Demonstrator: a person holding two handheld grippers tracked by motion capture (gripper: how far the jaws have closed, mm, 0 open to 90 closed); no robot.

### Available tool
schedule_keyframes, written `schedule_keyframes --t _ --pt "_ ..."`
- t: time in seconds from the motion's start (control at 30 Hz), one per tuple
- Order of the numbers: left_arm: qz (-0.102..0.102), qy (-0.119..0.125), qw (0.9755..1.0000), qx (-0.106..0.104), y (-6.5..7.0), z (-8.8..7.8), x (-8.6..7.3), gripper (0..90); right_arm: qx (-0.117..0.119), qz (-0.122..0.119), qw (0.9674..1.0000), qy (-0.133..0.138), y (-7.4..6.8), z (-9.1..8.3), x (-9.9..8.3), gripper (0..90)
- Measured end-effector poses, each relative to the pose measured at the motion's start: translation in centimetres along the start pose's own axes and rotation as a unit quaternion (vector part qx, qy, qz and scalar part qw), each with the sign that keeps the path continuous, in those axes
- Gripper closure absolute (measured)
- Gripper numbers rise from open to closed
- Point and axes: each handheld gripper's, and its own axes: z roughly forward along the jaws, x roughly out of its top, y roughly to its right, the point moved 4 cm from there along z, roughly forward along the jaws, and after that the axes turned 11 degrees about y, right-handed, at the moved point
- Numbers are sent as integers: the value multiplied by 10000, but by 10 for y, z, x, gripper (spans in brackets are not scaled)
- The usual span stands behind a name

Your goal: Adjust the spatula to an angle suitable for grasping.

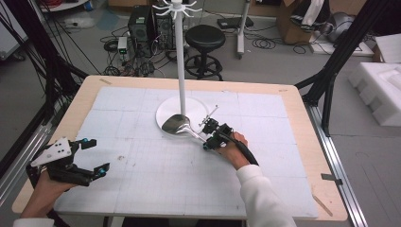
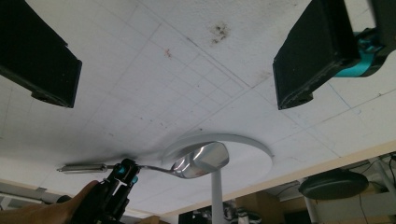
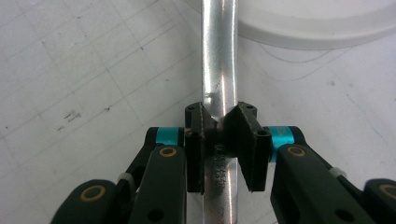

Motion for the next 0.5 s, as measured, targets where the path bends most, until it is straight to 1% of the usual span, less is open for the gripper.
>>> schedule_keyframes --t 0.13,0.17,0.2,0.33,0.4,0.5 --pt "1 -5 10000 -2 0 0 0 17 52 -27 10000 26 0 -1 0 749" --pt "0 -4 10000 -2 -1 0 0 17 67 -77 9999 53 0 -2 1 750" --pt "-7 -3 10000 10 -1 0 0 17 73 -146 9998 95 0 -4 1 750" --pt "-6 -17 10000 17 -1 0 -1 17 199 -197 9994 216 -1 -11 3 751" --pt "-1 -23 10000 13 -1 0 -1 17 250 -263 9990 270 -2 -15 4 751" --pt "-2 -21 10000 16 -1 0 -1 17 357 -263 9981 425 -4 -21 6 751"
